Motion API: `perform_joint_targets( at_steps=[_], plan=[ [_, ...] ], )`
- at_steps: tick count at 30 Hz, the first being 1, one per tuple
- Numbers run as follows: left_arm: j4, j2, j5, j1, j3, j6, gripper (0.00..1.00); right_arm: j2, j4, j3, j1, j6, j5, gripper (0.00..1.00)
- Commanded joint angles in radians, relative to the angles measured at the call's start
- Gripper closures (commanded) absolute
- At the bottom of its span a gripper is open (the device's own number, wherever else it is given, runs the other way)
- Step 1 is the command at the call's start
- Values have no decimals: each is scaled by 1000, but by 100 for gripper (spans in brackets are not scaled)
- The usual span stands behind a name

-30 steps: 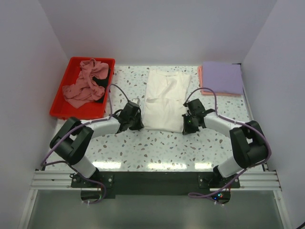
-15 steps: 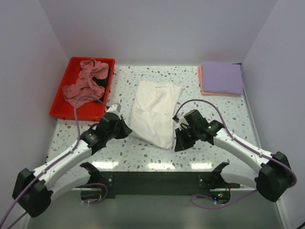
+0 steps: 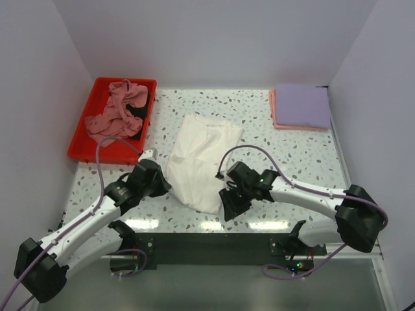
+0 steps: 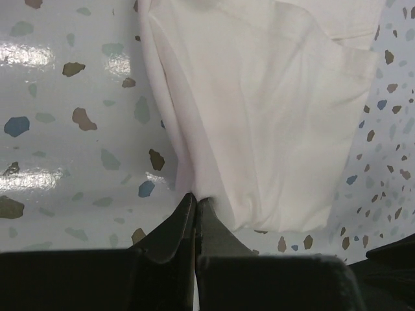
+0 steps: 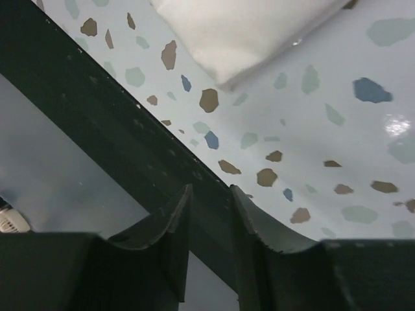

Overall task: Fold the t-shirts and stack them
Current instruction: Fold the tshirt

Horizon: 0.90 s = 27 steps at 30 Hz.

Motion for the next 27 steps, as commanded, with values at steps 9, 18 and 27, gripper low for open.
perform_joint_targets(
  at_steps=[9, 18, 27],
  plan=[
    [-61, -64, -54, 0, -7, -36, 100, 206, 236, 54, 202, 93, 241, 58],
    [-42, -73, -46, -2, -21, -42, 100, 249, 330, 32, 231, 175, 433, 57],
    [-50, -67, -53, -2, -9, -42, 100, 279, 319, 57, 232, 175, 436, 91]
  ],
)
